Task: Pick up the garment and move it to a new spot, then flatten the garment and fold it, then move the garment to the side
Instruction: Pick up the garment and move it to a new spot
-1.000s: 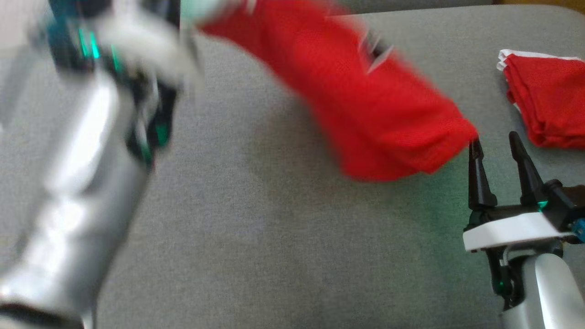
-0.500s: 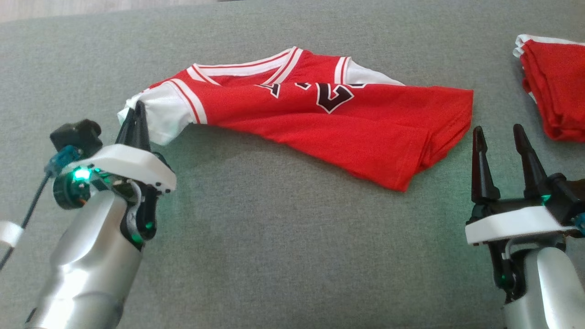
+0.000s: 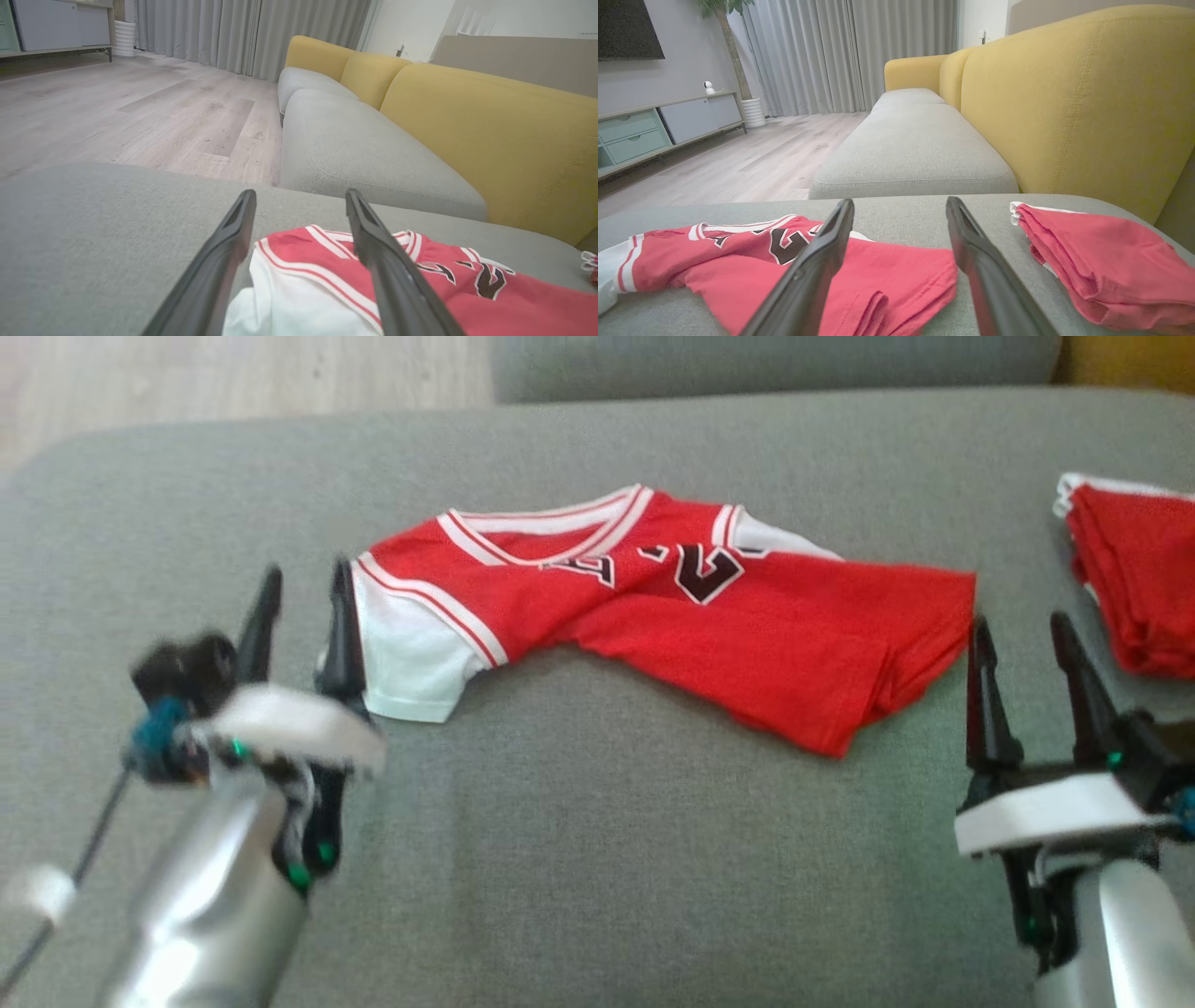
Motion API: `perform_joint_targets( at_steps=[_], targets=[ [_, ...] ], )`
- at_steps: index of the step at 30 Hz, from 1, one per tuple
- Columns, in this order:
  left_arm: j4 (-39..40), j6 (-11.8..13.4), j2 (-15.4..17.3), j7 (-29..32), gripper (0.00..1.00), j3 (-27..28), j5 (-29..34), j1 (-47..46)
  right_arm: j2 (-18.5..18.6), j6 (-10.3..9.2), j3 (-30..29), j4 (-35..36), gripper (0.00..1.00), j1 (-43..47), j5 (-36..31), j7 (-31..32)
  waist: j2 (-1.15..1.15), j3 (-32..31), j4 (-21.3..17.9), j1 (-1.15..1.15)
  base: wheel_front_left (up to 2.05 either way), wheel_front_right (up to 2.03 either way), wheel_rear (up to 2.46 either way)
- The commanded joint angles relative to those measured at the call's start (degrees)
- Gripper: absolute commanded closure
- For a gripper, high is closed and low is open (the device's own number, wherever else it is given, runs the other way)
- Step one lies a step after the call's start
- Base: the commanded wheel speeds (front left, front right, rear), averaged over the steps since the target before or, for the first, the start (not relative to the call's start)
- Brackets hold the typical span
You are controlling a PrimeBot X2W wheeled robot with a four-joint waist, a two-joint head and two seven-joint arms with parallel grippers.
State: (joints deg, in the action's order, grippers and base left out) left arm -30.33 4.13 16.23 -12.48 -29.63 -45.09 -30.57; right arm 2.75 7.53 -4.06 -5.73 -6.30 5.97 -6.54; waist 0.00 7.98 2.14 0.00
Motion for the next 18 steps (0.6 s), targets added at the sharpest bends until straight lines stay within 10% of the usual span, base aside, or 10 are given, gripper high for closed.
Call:
perform_joint_targets(
  at_steps=[1,18],
  targets=[
    [2.1,0.5,2.5,-0.7,0.0,1.7,0.9,0.8,0.1,-0.04,1.2,1.5,0.0,0.3,-0.4,0.1,0.0,-1.7,1.0,0.0,0.0,0.0,0.0],
    [21.8,9.1,1.7,-2.4,0.0,2.7,3.1,26.2,0.1,-0.04,2.0,0.9,0.0,9.7,1.3,0.0,0.0,-7.4,2.3,0.0,0.0,0.0,0.0]
  ],
)
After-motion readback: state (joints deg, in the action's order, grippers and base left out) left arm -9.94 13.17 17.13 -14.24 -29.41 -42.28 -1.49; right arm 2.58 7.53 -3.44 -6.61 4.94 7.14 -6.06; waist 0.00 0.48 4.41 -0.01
